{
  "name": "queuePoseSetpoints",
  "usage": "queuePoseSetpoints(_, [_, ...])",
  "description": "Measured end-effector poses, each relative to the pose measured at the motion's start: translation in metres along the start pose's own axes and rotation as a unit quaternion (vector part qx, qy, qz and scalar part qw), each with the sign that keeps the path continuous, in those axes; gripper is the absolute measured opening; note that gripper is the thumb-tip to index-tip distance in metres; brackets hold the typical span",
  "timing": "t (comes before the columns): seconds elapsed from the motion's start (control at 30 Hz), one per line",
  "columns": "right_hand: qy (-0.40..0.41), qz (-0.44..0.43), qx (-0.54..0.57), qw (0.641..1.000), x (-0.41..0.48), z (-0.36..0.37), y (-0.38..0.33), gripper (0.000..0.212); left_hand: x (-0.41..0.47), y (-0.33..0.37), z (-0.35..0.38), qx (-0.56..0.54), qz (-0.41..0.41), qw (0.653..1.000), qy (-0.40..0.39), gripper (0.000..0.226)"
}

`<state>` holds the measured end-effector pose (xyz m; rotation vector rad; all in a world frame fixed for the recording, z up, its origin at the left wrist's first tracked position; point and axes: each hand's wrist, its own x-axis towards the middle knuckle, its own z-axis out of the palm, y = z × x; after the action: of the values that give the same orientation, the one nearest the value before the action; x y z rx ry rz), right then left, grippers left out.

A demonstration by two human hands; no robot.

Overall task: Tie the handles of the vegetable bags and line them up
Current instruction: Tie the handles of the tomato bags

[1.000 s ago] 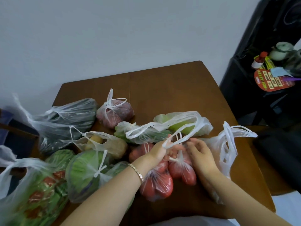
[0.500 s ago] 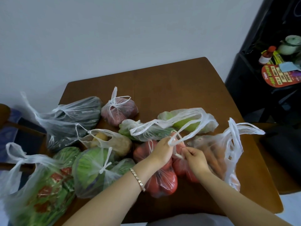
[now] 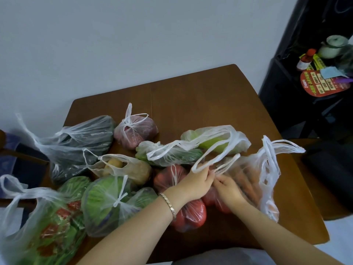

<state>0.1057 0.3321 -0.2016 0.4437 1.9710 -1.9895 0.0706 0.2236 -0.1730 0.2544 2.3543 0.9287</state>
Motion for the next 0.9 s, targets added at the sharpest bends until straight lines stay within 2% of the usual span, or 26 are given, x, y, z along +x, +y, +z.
queuePoseSetpoints(0.1, [0.016, 0.011, 0.007, 1.0, 0.003, -0.005, 0.005, 0.021, 0.005, -0.017, 0.011, 0.03, 0.001, 1.0, 0.01, 0.039])
queuePoseSetpoints(0.2, [0.082, 0.037, 0.049, 0.995, 0.005, -0.007, 0.01, 0.016, 0.011, -0.032, 0.017, 0.04, 0.033, 0.998, 0.035, 0.025])
queuePoseSetpoints(0.33, [0.138, 0.079, 0.11, 0.981, 0.009, -0.004, 0.014, 0.018, 0.011, -0.032, 0.016, -0.047, 0.058, 0.994, 0.079, 0.018])
queuePoseSetpoints(0.43, [0.164, 0.129, 0.133, 0.969, 0.013, 0.0, 0.011, 0.018, 0.012, -0.028, 0.016, -0.075, 0.051, 0.993, 0.074, 0.015])
queuePoseSetpoints(0.5, [0.193, 0.138, 0.082, 0.968, 0.018, 0.002, 0.007, 0.021, 0.013, -0.026, 0.019, -0.088, 0.015, 0.993, 0.082, 0.014])
queuePoseSetpoints(0.57, [0.222, 0.139, -0.001, 0.965, 0.021, 0.002, 0.002, 0.035, 0.016, -0.025, 0.019, -0.106, -0.041, 0.989, 0.094, 0.015])
queuePoseSetpoints(0.67, [0.184, 0.097, -0.007, 0.978, 0.013, 0.004, 0.001, 0.044, 0.019, -0.026, 0.015, -0.161, -0.12, 0.976, 0.081, 0.014])
queuePoseSetpoints(0.73, [0.138, 0.031, -0.069, 0.987, 0.006, 0.005, 0.008, 0.044, 0.02, -0.025, 0.011, -0.182, -0.15, 0.97, 0.064, 0.011])
queuePoseSetpoints(0.83, [0.09, -0.07, -0.255, 0.96, 0.002, -0.003, 0.019, 0.037, 0.019, -0.025, 0.009, -0.158, -0.158, 0.974, 0.026, 0.014])
queuePoseSetpoints(0.9, [0.049, -0.132, -0.317, 0.938, 0.002, -0.007, 0.019, 0.034, 0.02, -0.028, 0.008, -0.125, -0.145, 0.981, 0.002, 0.015])
